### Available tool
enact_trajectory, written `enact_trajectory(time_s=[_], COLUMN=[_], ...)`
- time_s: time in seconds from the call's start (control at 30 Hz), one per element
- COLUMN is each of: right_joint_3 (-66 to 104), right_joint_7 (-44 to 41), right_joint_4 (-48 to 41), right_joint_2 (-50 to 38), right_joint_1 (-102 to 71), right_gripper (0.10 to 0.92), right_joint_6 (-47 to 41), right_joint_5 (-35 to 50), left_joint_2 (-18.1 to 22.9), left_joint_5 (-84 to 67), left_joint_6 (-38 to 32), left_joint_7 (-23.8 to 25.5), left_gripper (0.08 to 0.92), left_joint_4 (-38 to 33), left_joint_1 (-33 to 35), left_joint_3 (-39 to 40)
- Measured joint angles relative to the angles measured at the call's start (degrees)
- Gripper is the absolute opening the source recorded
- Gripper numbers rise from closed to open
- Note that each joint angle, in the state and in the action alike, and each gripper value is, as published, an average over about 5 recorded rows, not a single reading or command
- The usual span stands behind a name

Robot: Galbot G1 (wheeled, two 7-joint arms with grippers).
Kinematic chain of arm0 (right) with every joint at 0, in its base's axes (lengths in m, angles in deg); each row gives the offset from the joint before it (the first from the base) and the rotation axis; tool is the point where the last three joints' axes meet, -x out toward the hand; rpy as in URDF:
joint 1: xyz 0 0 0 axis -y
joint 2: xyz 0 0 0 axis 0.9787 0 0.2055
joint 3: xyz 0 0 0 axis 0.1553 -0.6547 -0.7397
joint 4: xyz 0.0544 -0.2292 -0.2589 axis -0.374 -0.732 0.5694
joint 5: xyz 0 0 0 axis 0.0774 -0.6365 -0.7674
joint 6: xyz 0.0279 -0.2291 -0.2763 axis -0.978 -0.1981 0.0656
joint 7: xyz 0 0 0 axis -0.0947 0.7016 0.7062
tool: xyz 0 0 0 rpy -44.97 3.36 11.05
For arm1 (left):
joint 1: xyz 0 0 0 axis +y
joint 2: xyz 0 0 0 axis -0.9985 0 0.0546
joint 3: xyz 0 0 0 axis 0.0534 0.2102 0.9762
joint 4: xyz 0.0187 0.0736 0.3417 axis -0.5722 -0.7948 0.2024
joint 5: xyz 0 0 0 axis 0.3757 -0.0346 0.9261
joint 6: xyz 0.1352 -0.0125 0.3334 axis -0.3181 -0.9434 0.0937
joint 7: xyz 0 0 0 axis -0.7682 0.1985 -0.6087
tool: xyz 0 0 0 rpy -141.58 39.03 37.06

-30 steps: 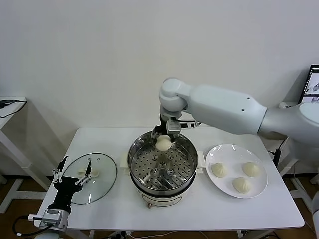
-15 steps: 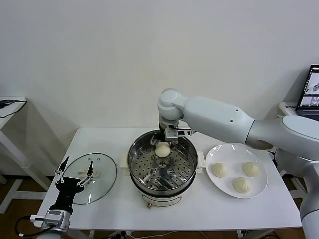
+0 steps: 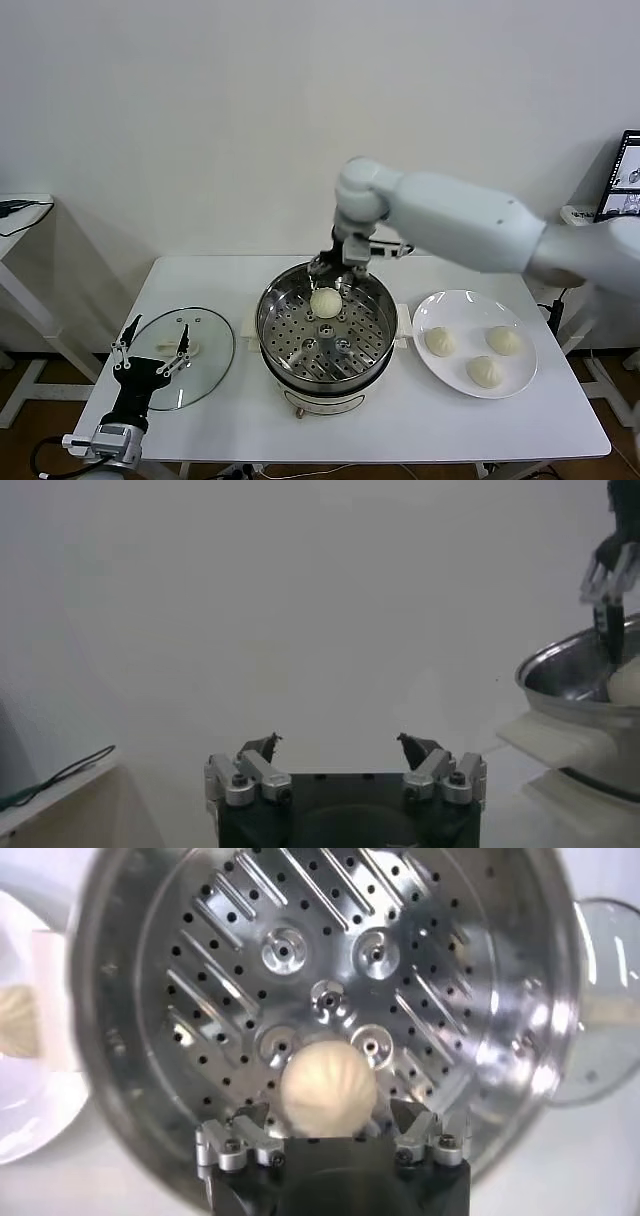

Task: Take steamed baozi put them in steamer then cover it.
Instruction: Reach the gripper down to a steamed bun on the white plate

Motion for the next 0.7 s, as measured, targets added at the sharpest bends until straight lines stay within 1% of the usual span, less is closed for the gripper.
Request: enact_trajectory(time_s=[0.17,0.33,0.53,0.7], right_joint_3=[-1.10,-0.24,3.84,7.94], right_joint_7=[-1.41,-1.60,-1.27,-0.54], right_joint_4=[1.05,0.96,0.02,-1.11], right_joint_2=[-7.36,-15.11,-22.40,-25.72], right_joint_1=[2.25,0.34,-6.43,-13.26], right_gripper=[0.823,0.823,0.823,0.823], right_joint_6=[-7.53,-15.90,-23.93,-28.04], right_joint_5=[7.68,12.01,13.59,12.60], left_joint_2=[-0.07,-0.17,-0.21,-0.21], left_joint_5=[0.17,0.24,0.50,0.60], left_joint_6=[0.00,0.04,0.13,0.25], left_joint_7=[-0.08,-0.14,-0.13,-0.12], left_gripper=[0.823,0.823,0.823,0.823], left_joint_4=[-0.78,-1.34,-1.43,-1.40], left_joint_1=[0.32,0.40,0.43,0.24], left_joint_3=[0.12,0.19,0.64,0.95])
